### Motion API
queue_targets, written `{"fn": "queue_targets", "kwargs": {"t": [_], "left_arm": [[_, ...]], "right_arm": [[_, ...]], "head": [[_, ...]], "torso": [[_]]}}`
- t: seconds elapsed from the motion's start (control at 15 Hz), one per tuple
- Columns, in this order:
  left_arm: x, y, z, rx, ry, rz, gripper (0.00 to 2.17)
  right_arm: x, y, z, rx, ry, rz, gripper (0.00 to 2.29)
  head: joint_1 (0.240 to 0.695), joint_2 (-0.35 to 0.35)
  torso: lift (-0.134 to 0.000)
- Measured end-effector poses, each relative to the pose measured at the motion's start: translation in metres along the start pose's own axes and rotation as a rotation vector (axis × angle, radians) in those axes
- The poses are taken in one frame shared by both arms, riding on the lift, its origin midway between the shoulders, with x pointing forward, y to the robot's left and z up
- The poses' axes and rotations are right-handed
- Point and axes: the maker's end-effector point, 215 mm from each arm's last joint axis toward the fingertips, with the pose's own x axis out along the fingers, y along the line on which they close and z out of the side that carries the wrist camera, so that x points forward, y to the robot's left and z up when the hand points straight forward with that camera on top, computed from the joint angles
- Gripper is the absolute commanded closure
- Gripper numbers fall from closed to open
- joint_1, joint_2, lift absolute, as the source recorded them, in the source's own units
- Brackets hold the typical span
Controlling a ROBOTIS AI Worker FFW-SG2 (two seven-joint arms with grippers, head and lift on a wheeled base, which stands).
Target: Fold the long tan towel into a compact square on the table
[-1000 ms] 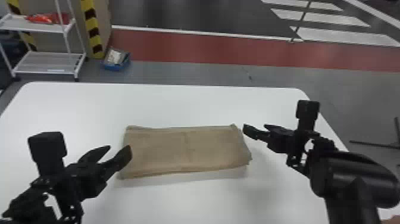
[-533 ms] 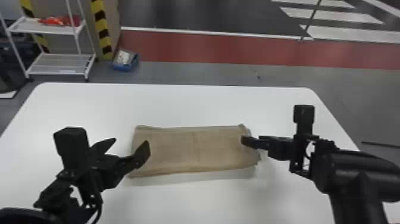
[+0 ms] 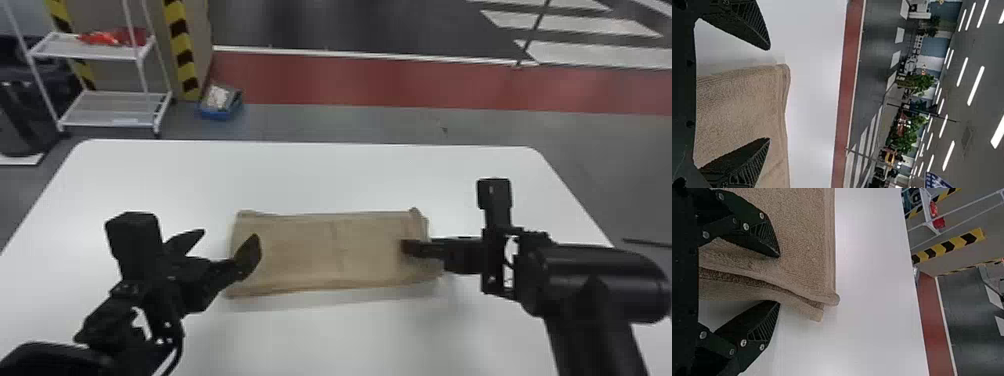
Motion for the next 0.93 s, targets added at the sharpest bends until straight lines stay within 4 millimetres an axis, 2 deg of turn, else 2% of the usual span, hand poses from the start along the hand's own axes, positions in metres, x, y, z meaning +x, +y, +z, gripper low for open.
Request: {"fn": "queue_targets", "kwargs": {"t": [0.07, 0.2, 0.4, 0.53, 0.73, 0.93], "left_arm": [[0.0, 0.001, 0.0, 0.001, -0.001, 0.002, 0.05], [0.0, 0.004, 0.001, 0.003, -0.003, 0.005, 0.07], [0.0, 0.008, 0.001, 0.007, -0.004, 0.012, 0.07], [0.003, 0.012, 0.003, 0.013, -0.018, 0.019, 0.08], [0.022, 0.017, 0.008, 0.049, -0.063, 0.021, 0.25], [0.037, 0.005, 0.002, 0.03, -0.076, -0.05, 0.26]], "right_arm": [[0.002, 0.003, -0.001, 0.003, 0.009, 0.009, 1.0], [0.003, 0.005, -0.001, 0.013, 0.016, 0.017, 1.3], [-0.002, 0.002, 0.0, 0.042, 0.0, 0.034, 1.3], [-0.014, -0.006, 0.011, 0.063, -0.039, 0.036, 1.3], [-0.037, -0.011, 0.032, 0.079, -0.085, 0.037, 1.3], [-0.059, -0.024, 0.048, 0.095, -0.115, 0.018, 1.3]], "head": [[0.695, -0.095], [0.695, -0.09], [0.695, -0.09], [0.695, -0.097], [0.695, -0.111], [0.695, -0.14]], "torso": [[-0.123], [-0.123], [-0.123], [-0.123], [-0.123], [-0.123]]}}
